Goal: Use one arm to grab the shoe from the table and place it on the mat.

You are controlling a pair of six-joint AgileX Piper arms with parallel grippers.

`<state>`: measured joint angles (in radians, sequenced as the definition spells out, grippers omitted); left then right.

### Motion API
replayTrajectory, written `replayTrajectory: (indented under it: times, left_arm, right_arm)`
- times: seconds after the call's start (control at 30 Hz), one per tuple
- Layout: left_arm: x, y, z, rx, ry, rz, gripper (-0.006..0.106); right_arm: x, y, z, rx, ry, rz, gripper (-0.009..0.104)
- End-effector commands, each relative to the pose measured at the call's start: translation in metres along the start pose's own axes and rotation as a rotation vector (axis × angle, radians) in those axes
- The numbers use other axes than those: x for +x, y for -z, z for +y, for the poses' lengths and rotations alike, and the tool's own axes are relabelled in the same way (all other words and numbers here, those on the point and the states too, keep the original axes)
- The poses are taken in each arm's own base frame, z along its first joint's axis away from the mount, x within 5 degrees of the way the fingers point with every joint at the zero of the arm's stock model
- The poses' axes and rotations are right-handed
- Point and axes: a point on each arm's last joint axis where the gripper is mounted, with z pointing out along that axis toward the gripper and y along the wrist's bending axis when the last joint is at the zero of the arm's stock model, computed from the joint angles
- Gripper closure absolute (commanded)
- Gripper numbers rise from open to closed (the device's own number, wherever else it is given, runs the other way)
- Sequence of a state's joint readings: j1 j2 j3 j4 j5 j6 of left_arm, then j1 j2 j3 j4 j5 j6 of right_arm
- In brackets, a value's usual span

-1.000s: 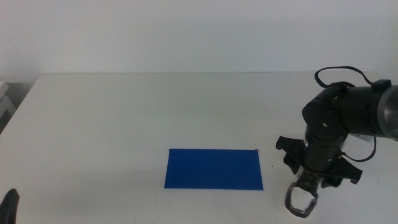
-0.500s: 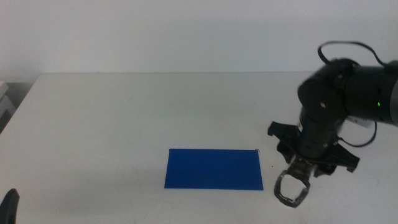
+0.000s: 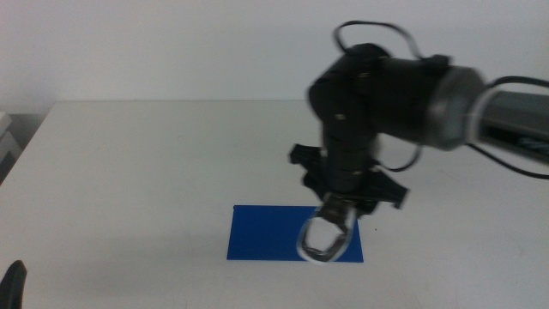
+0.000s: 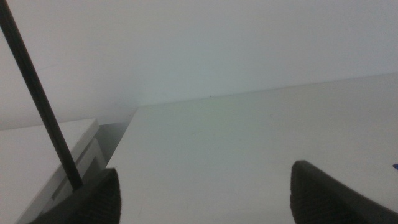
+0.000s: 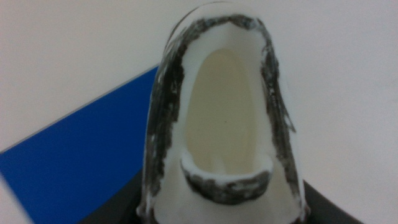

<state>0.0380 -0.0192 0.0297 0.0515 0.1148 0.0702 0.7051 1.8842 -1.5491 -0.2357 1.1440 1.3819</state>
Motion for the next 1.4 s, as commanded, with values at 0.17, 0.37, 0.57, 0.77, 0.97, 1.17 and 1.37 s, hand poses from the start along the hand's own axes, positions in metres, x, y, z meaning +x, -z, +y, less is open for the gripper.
replayTrajectory:
  times: [0.17,0.37,0.57,0.77,0.97,1.17,1.37]
  left_arm:
    - [-0.006,0.0,0.0,0.0,0.014,-0.083,0.007]
    - [-0.006,0.0,0.0,0.0,0.014,-0.083,0.007]
    - [-0.006,0.0,0.0,0.0,0.014,-0.083,0.007]
    - [-0.006,0.0,0.0,0.0,0.014,-0.083,0.007]
    - [-0.006,0.0,0.0,0.0,0.014,-0.083,0.007]
    - [-0.006,0.0,0.0,0.0,0.014,-0.083,0.007]
    - [-0.006,0.0,0.0,0.0,0.014,-0.083,0.007]
  right_arm:
    - [0.007,0.028,0.04,-0.138,0.022,-0.021,0.099]
    - [0.007,0.029,0.043,-0.149,0.035,-0.025,0.099]
    - [0.004,0.029,0.042,-0.143,0.046,-0.056,0.099]
    - [0.004,0.029,0.04,-0.116,-0.083,-0.043,0.099]
    - [0.004,0.029,0.04,-0.121,-0.371,-0.033,0.099]
    - [0.004,0.029,0.039,-0.124,-0.733,-0.007,0.099]
    - [0.009,0.029,0.04,-0.108,-0.752,0.05,0.099]
